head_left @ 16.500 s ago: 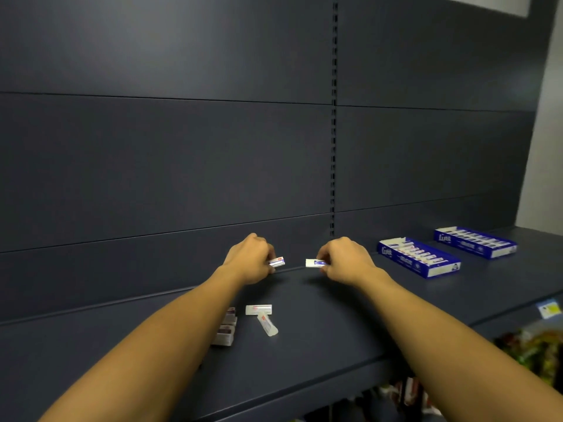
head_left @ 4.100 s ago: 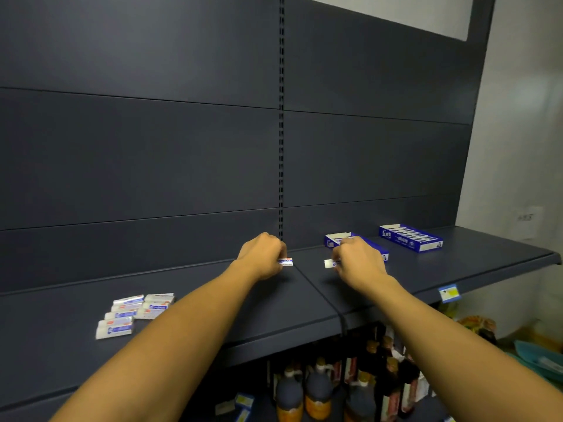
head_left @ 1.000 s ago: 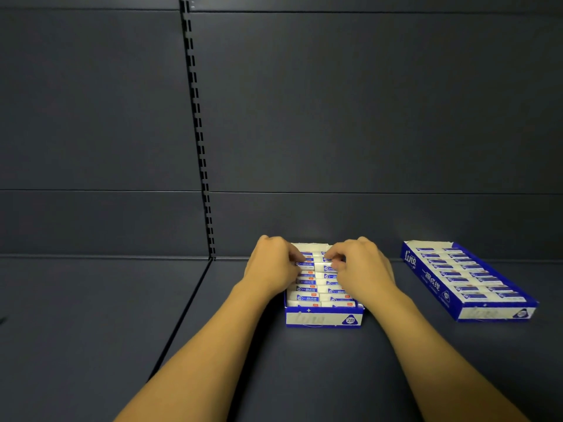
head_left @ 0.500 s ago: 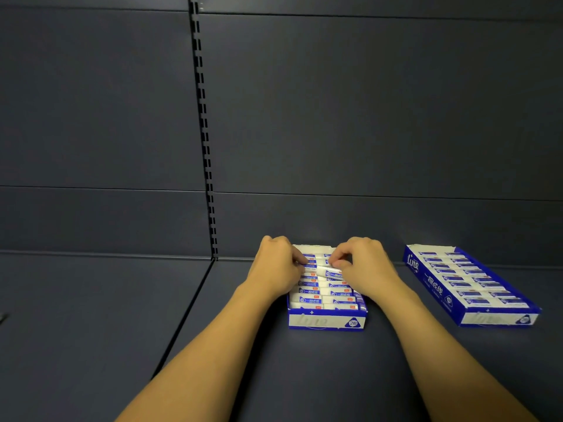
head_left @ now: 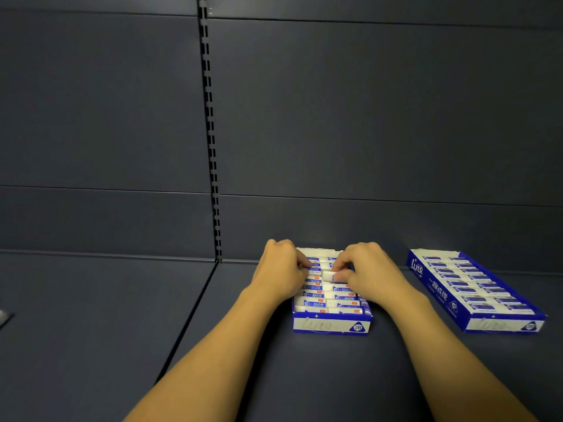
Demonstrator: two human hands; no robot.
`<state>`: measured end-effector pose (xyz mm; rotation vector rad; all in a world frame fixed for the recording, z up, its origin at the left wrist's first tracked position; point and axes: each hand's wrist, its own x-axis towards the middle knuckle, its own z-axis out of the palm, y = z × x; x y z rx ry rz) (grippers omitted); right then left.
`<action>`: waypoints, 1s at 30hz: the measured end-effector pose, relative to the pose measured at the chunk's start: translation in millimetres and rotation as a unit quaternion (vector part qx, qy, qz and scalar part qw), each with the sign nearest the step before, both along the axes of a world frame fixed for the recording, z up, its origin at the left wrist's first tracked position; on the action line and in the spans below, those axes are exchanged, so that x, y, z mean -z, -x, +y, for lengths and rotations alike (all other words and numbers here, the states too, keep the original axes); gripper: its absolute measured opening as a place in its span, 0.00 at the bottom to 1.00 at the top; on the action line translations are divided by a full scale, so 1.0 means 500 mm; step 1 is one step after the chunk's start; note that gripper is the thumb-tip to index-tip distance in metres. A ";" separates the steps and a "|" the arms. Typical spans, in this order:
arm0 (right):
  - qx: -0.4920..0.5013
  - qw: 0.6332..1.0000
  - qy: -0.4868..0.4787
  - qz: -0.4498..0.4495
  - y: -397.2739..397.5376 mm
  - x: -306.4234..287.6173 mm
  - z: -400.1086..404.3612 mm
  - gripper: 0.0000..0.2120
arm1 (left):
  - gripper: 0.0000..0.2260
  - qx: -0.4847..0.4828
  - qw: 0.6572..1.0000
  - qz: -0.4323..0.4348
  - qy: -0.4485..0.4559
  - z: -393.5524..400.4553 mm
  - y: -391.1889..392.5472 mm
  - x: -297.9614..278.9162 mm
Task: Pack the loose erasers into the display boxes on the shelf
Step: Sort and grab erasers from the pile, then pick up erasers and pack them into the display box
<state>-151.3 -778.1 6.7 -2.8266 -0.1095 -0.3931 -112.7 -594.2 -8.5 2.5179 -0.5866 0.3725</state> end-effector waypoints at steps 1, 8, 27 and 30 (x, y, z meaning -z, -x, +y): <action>0.002 1.000 0.002 -0.007 0.000 0.000 -0.001 0.11 | 0.11 0.000 1.000 0.000 -0.001 0.000 0.000 0.000; -0.004 0.998 0.031 -0.059 -0.003 0.010 0.004 0.10 | 0.11 -0.001 1.000 -0.004 -0.002 -0.001 -0.004 0.003; -0.009 0.990 -0.119 -0.073 -0.004 0.009 -0.025 0.08 | 0.13 0.008 0.999 -0.003 0.033 0.004 -0.014 0.000; 0.016 0.970 -0.217 -0.109 0.009 -0.001 -0.036 0.07 | 0.10 0.007 0.994 0.014 0.107 0.018 -0.017 -0.009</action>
